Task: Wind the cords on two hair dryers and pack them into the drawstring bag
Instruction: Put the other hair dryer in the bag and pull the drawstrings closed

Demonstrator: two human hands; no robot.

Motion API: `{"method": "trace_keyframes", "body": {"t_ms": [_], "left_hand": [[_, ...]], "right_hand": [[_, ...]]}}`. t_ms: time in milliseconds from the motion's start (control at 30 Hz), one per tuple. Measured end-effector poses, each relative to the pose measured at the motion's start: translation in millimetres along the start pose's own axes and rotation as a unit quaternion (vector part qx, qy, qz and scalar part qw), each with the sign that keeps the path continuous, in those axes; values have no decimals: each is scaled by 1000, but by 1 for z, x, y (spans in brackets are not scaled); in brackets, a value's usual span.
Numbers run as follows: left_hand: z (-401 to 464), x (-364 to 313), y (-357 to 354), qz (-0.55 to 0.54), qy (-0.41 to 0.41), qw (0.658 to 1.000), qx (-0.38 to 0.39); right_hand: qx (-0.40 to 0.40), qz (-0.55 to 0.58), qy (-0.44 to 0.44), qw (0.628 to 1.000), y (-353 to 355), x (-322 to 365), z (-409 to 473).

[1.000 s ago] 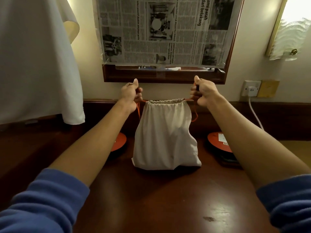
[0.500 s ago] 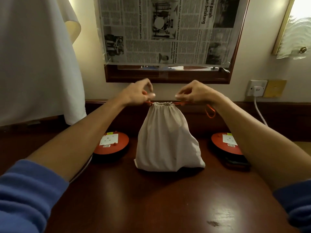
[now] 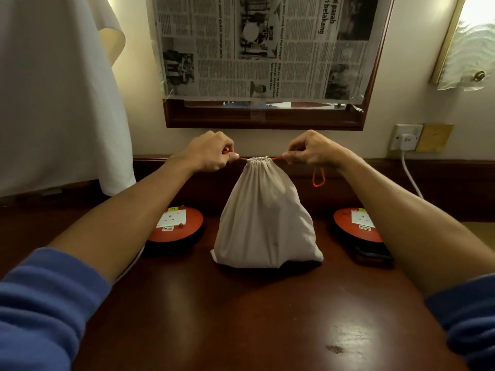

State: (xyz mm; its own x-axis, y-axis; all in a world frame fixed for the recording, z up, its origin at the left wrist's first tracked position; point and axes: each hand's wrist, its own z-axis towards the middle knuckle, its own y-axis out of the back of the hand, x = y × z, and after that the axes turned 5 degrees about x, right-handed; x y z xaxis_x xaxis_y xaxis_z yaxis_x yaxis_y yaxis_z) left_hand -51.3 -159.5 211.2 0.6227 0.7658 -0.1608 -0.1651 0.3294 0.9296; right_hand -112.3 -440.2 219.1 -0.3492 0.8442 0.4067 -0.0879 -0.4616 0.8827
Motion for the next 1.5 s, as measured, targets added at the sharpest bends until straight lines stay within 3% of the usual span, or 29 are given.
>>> {"method": "trace_keyframes", "body": {"t_ms": [167, 567, 800, 933, 1100, 1267, 1333, 1500], "left_hand": [[-3, 0, 3, 58, 12, 998, -13], [-25, 3, 8, -51, 67, 996, 15], [-95, -6, 38, -105, 16, 979, 173], [-145, -21, 41, -137, 1, 966, 219], [-197, -29, 18, -223, -6, 938, 265], [-238, -36, -18, -364, 9, 883, 298], [-251, -42, -32, -363, 23, 878, 311], [-273, -45, -58, -244, 53, 870, 425]], "right_hand": [[-26, 21, -23, 999, -2, -3, -1], [-23, -4, -54, 998, 1, 6, -22], [32, 41, -19, 998, -5, 28, -88], [61, 63, -1, 996, -21, 52, -140], [82, 108, 12, 991, -53, 71, -194], [126, 124, 5, 984, -92, 77, -230], [143, 102, 0, 984, -108, 76, -240], [184, 119, -59, 974, -138, 63, -258]]}}
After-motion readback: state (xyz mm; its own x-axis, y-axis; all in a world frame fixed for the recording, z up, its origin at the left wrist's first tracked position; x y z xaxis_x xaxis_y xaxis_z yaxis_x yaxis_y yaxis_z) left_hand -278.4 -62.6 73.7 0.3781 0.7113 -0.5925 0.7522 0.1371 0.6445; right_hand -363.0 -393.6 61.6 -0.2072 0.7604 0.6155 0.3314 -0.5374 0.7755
